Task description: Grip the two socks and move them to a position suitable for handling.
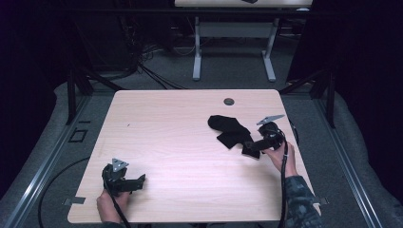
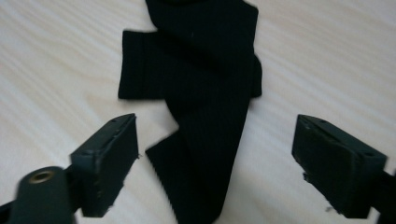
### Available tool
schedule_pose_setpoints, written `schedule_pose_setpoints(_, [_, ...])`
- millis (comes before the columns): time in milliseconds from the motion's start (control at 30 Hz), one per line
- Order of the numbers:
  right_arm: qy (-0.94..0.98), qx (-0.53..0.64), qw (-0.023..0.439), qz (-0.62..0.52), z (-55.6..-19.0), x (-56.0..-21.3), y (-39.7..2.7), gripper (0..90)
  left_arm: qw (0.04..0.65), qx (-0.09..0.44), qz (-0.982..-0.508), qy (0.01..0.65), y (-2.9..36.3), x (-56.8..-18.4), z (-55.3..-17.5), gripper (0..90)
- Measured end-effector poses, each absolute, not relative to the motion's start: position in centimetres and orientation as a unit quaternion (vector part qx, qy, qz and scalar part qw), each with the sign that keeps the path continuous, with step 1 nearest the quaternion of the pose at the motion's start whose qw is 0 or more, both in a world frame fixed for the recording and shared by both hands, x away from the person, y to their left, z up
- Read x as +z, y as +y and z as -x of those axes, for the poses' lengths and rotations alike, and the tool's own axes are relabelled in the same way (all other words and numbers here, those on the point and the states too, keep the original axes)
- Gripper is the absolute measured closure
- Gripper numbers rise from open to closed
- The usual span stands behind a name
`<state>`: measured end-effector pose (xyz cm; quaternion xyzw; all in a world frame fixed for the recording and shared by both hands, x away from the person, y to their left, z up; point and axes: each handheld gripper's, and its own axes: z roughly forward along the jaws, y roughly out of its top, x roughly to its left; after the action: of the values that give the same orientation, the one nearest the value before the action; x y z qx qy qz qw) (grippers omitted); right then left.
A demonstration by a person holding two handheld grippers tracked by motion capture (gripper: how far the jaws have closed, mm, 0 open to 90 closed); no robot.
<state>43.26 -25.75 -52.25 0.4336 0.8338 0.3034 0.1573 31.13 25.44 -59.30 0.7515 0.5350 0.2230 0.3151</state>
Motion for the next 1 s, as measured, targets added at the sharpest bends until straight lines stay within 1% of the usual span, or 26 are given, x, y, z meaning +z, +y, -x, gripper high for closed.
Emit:
schedule_pose_setpoints(67, [0.835, 0.302, 0.157, -0.432, -44.4, -52.0, -25.1, 24.7, 0.315, 0.223, -0.752, 0.535, 25.4, -59.3, -31.1, 0.4])
schedule_pose_setpoints(267, [0.846, 0.292, 0.165, -0.414, -47.2, -51.7, -23.0, 40.3, 0.317, 0.222, -0.752, 0.534, 25.4, -59.3, -31.2, 0.4])
schedule_pose_setpoints(333, [0.851, 0.291, 0.156, -0.409, -48.2, -52.0, -22.3, 43.0, 0.317, 0.223, -0.752, 0.533, 25.4, -59.3, -31.2, 0.4])
schedule_pose_setpoints(400, [0.854, 0.281, 0.175, -0.403, -48.7, -52.3, -21.6, 47.4, 0.317, 0.222, -0.752, 0.533, 25.4, -59.3, -31.2, 0.4])
schedule_pose_setpoints(500, [0.866, 0.257, 0.165, -0.397, -49.4, -53.2, -20.7, 48.7, 0.317, 0.222, -0.752, 0.534, 25.4, -59.3, -31.2, 0.4])
schedule_pose_setpoints(533, [0.865, 0.259, 0.17, -0.395, -49.6, -53.5, -20.5, 49.2, 0.317, 0.222, -0.752, 0.533, 25.4, -59.3, -31.2, 0.4])
schedule_pose_setpoints(600, [0.869, 0.251, 0.163, -0.395, -49.9, -53.8, -20.4, 51.7, 0.317, 0.222, -0.752, 0.533, 25.4, -59.3, -31.2, 0.4])
schedule_pose_setpoints(733, [0.866, 0.248, 0.159, -0.403, -50.4, -54.8, -20.1, 62.1, 0.317, 0.223, -0.752, 0.533, 25.4, -59.3, -31.2, 0.4])
schedule_pose_setpoints(800, [0.872, 0.236, 0.151, -0.402, -50.5, -54.9, -20.2, 70.5, 0.317, 0.222, -0.752, 0.533, 25.4, -59.3, -31.2, 0.4])
schedule_pose_setpoints(900, [0.865, 0.248, 0.156, -0.408, -50.4, -55.2, -20.2, 82.0, 0.317, 0.222, -0.752, 0.533, 25.4, -59.3, -31.2, 0.4])
schedule_pose_setpoints(967, [0.866, 0.245, 0.152, -0.408, -50.4, -55.1, -20.4, 86.3, 0.317, 0.222, -0.752, 0.533, 25.4, -59.3, -31.2, 0.4])
schedule_pose_setpoints(1000, [0.863, 0.251, 0.152, -0.41, -50.3, -55.0, -20.5, 86.7, 0.317, 0.222, -0.752, 0.533, 25.4, -59.3, -31.2, 0.4])
